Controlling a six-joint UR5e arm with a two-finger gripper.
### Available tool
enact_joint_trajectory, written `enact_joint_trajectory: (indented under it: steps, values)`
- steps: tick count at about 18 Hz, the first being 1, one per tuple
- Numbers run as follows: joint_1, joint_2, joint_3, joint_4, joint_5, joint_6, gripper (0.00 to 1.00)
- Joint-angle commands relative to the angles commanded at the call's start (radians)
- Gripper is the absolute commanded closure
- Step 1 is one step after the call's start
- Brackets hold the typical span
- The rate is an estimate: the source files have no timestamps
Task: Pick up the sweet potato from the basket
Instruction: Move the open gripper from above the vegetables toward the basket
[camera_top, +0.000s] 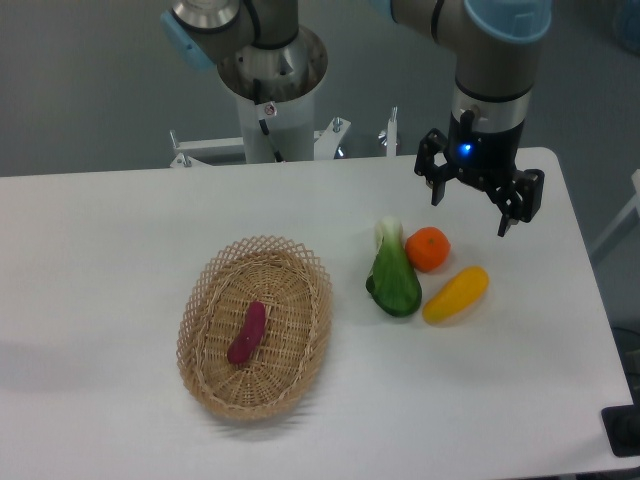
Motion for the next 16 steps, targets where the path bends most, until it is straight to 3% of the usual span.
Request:
enact_joint_trajectory:
  steps: [9,16]
  values:
    - [-0.006,0.012,-0.04,0.005,-0.025,-0.063,0.0]
    - [-0.136,0.009,-0.083,0.009,-0.021,-0.365,0.0]
